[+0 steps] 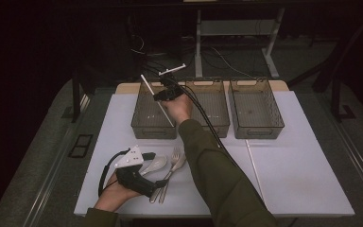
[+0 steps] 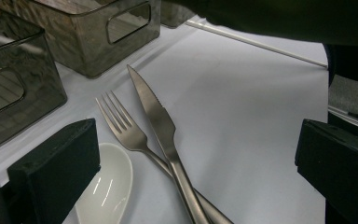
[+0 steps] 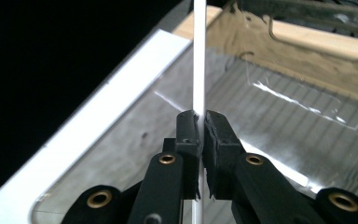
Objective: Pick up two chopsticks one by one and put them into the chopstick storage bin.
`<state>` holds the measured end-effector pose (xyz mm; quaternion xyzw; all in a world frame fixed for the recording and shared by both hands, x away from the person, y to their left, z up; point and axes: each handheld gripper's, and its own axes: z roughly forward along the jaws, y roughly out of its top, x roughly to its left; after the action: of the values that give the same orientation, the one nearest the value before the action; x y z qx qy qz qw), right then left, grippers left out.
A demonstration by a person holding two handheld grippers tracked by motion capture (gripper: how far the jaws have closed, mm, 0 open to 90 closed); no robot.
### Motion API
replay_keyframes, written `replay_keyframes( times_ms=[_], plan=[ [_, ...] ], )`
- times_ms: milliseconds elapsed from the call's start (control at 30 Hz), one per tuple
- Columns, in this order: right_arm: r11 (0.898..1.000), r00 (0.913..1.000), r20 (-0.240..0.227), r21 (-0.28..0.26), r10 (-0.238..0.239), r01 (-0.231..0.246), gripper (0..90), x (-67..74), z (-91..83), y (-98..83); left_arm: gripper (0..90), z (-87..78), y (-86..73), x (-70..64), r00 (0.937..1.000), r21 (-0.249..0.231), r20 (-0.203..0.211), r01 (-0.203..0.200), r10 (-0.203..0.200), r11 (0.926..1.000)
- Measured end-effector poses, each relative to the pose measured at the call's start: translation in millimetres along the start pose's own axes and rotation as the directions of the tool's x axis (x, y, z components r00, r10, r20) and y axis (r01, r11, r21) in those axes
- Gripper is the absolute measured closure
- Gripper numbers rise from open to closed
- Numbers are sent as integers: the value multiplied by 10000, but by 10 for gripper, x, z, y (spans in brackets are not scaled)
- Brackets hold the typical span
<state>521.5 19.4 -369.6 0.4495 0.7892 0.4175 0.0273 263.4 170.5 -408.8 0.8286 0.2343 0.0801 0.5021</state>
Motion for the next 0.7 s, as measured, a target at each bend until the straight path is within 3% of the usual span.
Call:
replay_keyframes(
  times_ms=[167, 400, 700],
  plan=[
    [9992, 9994, 332, 406, -39, 25, 833, -16, 64, -26, 0, -2, -4, 4, 10000, 20, 10, 0, 0, 10000],
    [9971, 9992, 333, 739, -208, 183, 785, -33, 109, -59, 0, 0, -3, 0, 10000, 31, 26, -11, 11, 10000],
    [9967, 9978, -204, 495, -627, 637, 642, -55, -127, -39, 0, 5, -15, 6, 10000, 87, 3, 19, -19, 10000]
  ],
)
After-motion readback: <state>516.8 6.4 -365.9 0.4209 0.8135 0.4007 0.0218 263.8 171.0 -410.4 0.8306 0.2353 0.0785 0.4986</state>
